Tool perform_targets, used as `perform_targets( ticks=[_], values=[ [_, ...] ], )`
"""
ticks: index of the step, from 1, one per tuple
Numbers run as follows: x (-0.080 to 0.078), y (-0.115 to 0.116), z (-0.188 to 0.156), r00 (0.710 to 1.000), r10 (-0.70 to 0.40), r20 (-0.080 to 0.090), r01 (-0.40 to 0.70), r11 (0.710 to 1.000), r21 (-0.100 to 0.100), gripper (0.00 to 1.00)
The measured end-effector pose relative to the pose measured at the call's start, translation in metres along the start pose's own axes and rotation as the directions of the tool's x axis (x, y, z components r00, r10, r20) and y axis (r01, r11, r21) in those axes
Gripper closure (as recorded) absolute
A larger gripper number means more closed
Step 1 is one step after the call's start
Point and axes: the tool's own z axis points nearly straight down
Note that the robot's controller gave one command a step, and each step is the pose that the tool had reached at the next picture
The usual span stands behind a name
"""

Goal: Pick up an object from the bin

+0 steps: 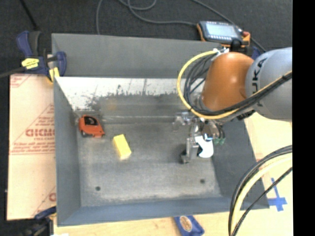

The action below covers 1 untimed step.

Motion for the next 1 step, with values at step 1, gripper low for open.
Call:
perform_targets(
  ticks=[1],
  values=[
    [0.0246,-0.0086,-0.0157,1.000,-0.001,-0.007,0.001,1.000,-0.005,0.00]
  ],
)
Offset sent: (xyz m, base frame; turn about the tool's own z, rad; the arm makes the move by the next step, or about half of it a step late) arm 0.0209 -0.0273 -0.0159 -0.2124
